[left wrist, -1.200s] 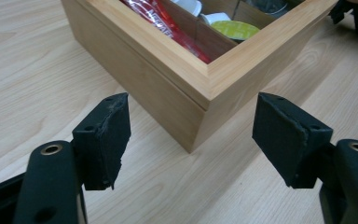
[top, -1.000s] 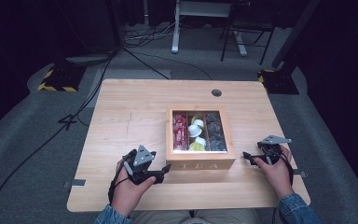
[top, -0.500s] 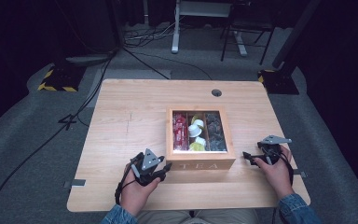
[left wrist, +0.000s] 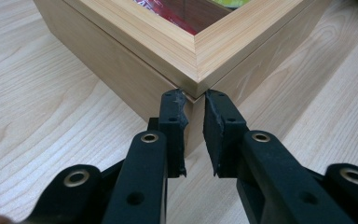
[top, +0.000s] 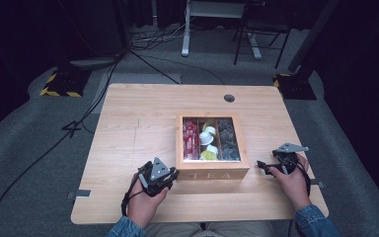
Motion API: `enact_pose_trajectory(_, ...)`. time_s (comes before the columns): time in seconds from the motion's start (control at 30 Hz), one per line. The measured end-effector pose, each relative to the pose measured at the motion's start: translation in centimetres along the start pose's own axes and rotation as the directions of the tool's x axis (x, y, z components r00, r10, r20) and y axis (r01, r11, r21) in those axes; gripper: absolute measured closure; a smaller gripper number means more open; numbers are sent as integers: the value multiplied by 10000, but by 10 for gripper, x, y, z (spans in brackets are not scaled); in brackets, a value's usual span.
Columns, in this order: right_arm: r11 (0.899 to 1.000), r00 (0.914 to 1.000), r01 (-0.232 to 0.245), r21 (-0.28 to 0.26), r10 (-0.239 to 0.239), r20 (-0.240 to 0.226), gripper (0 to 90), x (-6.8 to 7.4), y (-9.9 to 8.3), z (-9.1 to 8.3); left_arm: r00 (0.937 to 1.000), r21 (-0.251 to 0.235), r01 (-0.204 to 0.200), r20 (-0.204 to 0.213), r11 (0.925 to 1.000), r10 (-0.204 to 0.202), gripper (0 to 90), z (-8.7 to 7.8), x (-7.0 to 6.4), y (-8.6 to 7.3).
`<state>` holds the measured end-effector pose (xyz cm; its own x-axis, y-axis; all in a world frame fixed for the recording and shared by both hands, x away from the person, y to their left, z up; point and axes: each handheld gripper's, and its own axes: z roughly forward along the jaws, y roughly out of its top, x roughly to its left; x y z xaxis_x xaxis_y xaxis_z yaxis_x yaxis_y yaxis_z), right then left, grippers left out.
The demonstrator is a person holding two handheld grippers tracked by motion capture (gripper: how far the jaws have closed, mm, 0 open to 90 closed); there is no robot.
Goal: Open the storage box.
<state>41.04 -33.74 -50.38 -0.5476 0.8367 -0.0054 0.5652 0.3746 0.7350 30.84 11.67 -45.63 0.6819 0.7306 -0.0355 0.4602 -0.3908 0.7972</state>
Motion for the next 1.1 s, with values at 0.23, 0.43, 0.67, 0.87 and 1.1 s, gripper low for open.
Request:
enact_pose_trajectory(0.23,9998,9976,-130,-178,118,-676,228,1,0,-4,9999,-140,-124,67,9998,125,792,-3,1,3)
enact_pose_trajectory(0.43,9979,9924,338,-560,-401,-1166,227,11,16,-32,9998,-297,-136,145,9995,140,787,-5,3,6)
enact_pose_trajectory(0.67,9822,9611,1556,-1054,-1752,-2137,206,43,32,-57,9997,-300,-148,175,9994,153,780,-6,3,10)
enact_pose_trajectory(0.87,9581,9372,2629,-1135,-2815,-2058,209,69,40,-57,9996,-345,-259,140,9991,264,773,-7,4,12)
enact_pose_trajectory(1.1,9523,9414,2731,-1364,-2937,-1656,230,78,47,-49,9996,-399,-164,202,9991,172,767,-8,4,14)
